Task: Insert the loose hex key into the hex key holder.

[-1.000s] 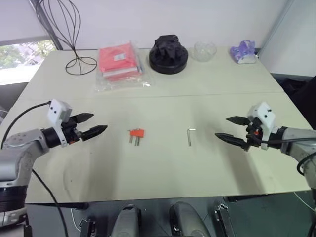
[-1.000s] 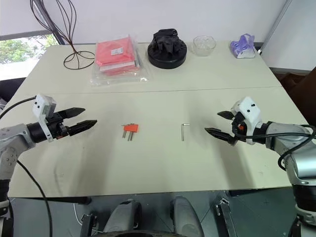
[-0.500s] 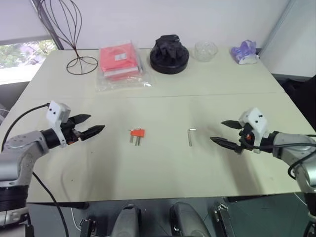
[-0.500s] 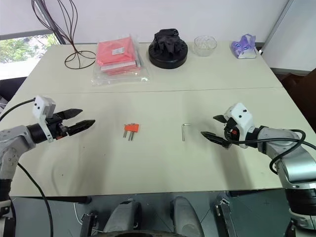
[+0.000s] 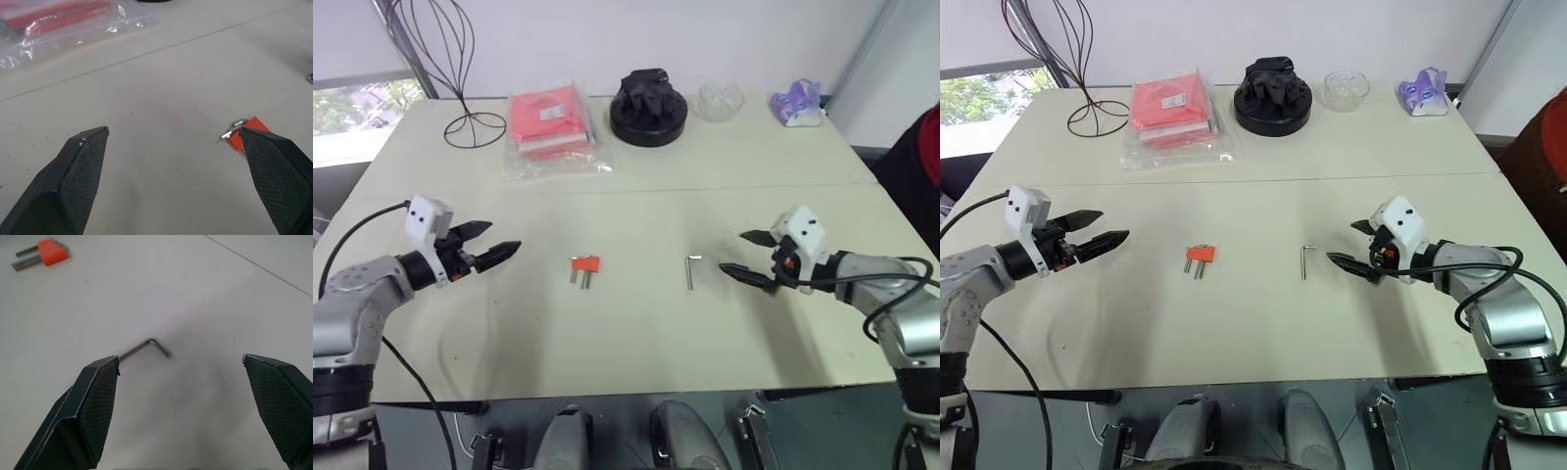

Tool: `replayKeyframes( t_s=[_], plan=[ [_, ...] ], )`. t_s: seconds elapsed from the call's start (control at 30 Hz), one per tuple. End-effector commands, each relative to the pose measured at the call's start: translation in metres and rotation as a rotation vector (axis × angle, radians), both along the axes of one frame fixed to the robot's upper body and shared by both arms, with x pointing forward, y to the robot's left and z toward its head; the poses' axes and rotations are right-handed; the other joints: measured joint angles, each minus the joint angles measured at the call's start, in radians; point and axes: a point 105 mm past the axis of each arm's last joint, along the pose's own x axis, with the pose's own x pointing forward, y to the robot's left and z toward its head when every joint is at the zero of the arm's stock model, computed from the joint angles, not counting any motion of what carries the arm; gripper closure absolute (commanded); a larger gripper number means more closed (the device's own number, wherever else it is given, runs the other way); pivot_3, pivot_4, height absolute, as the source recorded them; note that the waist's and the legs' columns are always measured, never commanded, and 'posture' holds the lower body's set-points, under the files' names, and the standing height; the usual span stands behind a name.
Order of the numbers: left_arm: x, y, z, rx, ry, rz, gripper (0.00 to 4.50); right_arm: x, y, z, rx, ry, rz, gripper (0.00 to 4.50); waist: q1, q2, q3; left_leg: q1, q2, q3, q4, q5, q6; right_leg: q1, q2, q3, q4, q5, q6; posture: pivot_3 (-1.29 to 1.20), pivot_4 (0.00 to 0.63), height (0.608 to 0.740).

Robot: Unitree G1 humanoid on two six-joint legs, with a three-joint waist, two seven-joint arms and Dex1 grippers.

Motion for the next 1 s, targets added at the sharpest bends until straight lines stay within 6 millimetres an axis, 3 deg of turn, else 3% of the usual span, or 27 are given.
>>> replayKeyframes(
  t_s=[0.03, 0.1, 0.2, 0.33, 0.53, 0.8, 1.0],
  plan=[
    [0.002, 0.0, 0.009, 0.004, -0.045, -0.003, 0.05, 0.003, 0.003, 0.014, -0.012, -0.059, 0.012, 0.32, 0.001, 0.0, 0.0, 0.0, 0.0, 0.0, 0.0, 0.0, 0.0, 0.0, 0.0, 0.0, 0.0, 0.0, 0.0, 0.0, 0.15, 0.74],
    [0.002, -0.003, 0.01, 0.008, -0.046, -0.032, 0.05, 0.004, 0.009, 0.018, -0.003, -0.074, 0.032, 0.32, 0.001, 0.0, 0.0, 0.0, 0.0, 0.0, 0.0, 0.0, 0.0, 0.0, 0.0, 0.0, 0.0, 0.0, 0.0, 0.0, 0.15, 0.74],
    [-0.001, -0.017, 0.016, 0.051, -0.041, -0.149, 0.05, 0.006, 0.037, 0.022, 0.038, -0.088, 0.122, 0.32, -0.004, 0.0, 0.0, 0.0, 0.0, 0.0, 0.0, 0.0, 0.0, 0.0, 0.0, 0.0, 0.0, 0.0, 0.0, 0.0, 0.15, 0.74],
    [-0.009, -0.025, 0.01, 0.255, 0.016, -0.32, 0.05, 0.013, 0.095, 0.012, 0.068, -0.11, 0.281, 0.32, -0.013, 0.0, 0.0, 0.0, 0.0, 0.0, 0.0, 0.0, 0.0, 0.0, 0.001, 0.0, 0.0, 0.0, 0.0, 0.0, 0.15, 0.74],
    [-0.008, -0.035, 0.023, 0.254, 0.005, -0.388, 0.05, 0.032, 0.172, -0.013, 0.084, -0.127, 0.454, 0.32, -0.027, 0.0, 0.0, -0.001, 0.0, 0.0, 0.0, 0.0, 0.0, -0.002, 0.001, -0.001, 0.002, 0.0, 0.0, 0.0, 0.15, 0.74],
    [-0.019, -0.043, 0.026, 0.202, -0.007, -0.371, 0.05, 0.053, 0.214, -0.032, 0.026, -0.148, 0.546, 0.32, -0.029, 0.0, 0.0, -0.001, 0.0, 0.0, 0.001, 0.0, 0.0, -0.004, -0.001, -0.001, 0.007, 0.0, 0.0, 0.0, 0.15, 0.74],
    [-0.031, -0.042, 0.02, 0.184, 0.001, -0.329, 0.05, 0.057, 0.216, -0.047, -0.007, -0.107, 0.589, 0.32, -0.034, 0.0, 0.0, 0.0, 0.0, -0.001, 0.0, 0.0, 0.0, -0.005, -0.001, 0.0, 0.01, 0.0, 0.0, 0.0, 0.15, 0.74]
  ],
)
